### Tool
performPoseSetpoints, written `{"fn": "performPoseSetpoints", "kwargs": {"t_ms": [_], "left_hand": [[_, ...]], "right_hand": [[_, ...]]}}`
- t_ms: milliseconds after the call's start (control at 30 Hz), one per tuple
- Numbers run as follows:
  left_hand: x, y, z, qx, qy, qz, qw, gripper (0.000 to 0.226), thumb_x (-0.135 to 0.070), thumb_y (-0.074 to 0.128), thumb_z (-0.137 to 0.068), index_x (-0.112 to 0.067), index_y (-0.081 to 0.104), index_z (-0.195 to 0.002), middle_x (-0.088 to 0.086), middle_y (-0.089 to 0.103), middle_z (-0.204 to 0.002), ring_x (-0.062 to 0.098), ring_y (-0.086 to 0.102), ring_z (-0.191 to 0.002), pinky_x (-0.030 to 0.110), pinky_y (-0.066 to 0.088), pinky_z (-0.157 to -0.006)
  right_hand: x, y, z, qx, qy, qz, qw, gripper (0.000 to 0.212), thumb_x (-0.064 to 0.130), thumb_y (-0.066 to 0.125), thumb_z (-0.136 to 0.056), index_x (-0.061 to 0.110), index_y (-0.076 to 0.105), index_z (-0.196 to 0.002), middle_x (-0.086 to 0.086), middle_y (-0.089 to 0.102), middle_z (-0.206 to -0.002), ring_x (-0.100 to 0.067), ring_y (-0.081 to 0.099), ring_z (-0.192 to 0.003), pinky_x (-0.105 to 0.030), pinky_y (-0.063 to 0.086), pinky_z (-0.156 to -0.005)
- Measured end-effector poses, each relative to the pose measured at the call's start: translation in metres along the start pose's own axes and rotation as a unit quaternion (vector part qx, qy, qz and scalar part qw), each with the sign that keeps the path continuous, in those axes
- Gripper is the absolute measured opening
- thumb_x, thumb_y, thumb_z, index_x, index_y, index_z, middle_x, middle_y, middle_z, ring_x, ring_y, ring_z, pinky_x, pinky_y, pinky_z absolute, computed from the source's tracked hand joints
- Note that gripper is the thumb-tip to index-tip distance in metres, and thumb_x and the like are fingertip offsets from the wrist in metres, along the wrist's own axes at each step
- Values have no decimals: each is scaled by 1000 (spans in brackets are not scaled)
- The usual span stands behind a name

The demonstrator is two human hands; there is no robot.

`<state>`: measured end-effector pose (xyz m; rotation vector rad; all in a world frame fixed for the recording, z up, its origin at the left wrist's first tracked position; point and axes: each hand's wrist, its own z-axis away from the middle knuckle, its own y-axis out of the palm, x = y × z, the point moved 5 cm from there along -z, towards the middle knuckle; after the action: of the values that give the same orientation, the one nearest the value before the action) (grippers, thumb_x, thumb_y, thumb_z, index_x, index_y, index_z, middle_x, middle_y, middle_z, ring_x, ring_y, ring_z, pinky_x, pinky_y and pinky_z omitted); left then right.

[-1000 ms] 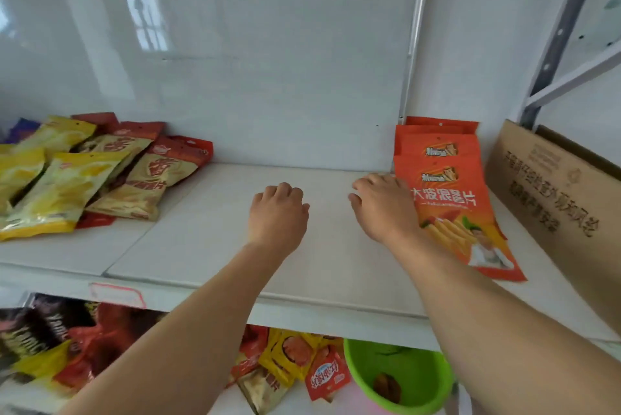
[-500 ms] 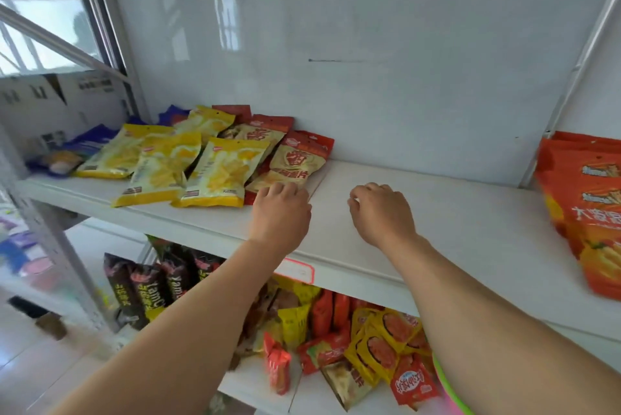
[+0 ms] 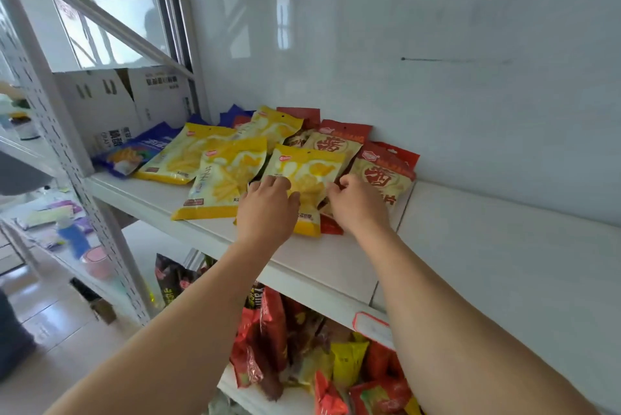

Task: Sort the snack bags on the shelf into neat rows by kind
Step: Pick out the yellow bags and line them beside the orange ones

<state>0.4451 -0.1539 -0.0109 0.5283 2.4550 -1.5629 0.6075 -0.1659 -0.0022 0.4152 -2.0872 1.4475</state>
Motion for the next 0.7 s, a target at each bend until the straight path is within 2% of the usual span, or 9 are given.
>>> {"fn": "performPoseSetpoints", "kwargs": {"t_ms": [133,267,367,433,500,567,633,700], "left_hand": [[44,4,-31,1,-72,52,996,43,-44,45,-100,-18,56,-134,5,56,-137,31,46,-127,44,40,-103],[87,5,-56,15,-124,86,988,50,-51,41,-98,-20,55,-135,4,56,-137,30,47,-126,46,39,-103],[107,4,-72,12,-105,115,988,43,-35,40,-102,-17,55,-138,7,56,-138,31,50,-124,44,42,-99],[121,3,-81,10,-80,132,988,39,-21,41,-102,-14,54,-138,9,52,-142,32,51,-124,44,44,-98],[135,0,-90,6,-61,121,991,40,-17,45,-100,-13,52,-140,11,47,-145,33,47,-127,44,41,-101],[149,-3,-97,12,-53,69,996,50,-30,52,-98,-15,45,-146,11,40,-152,35,36,-137,46,32,-110],[168,-1,-103,55,-80,32,995,78,-55,56,-93,-12,30,-153,13,27,-161,36,22,-146,50,22,-117],[188,5,-107,110,-119,37,986,108,-75,54,-82,-7,15,-157,16,19,-164,37,16,-150,51,18,-120]], "right_hand": [[19,37,-18,-7,38,57,998,67,67,40,-94,11,50,-130,-11,63,-123,-33,61,-113,-38,41,-75],[34,67,-20,-19,67,85,994,88,75,51,-84,9,40,-141,-13,53,-134,-32,57,-119,-39,45,-81],[42,80,-23,-48,88,63,993,99,74,59,-79,9,32,-148,-13,49,-142,-32,54,-124,-41,47,-90],[46,84,-25,-64,113,43,991,101,71,63,-78,8,29,-150,-12,48,-145,-31,53,-127,-41,46,-91],[50,87,-27,-77,144,23,986,101,68,68,-77,8,30,-149,-10,50,-144,-31,53,-128,-41,47,-90],[52,88,-29,-97,170,-11,981,98,64,74,-74,8,34,-145,-9,53,-142,-31,55,-126,-40,48,-88],[53,91,-30,-113,189,-40,975,99,59,77,-74,8,33,-147,-8,53,-143,-31,54,-128,-40,47,-91],[54,94,-29,-121,198,-70,970,98,54,79,-75,11,32,-149,-6,53,-144,-29,54,-129,-38,47,-93]]}}
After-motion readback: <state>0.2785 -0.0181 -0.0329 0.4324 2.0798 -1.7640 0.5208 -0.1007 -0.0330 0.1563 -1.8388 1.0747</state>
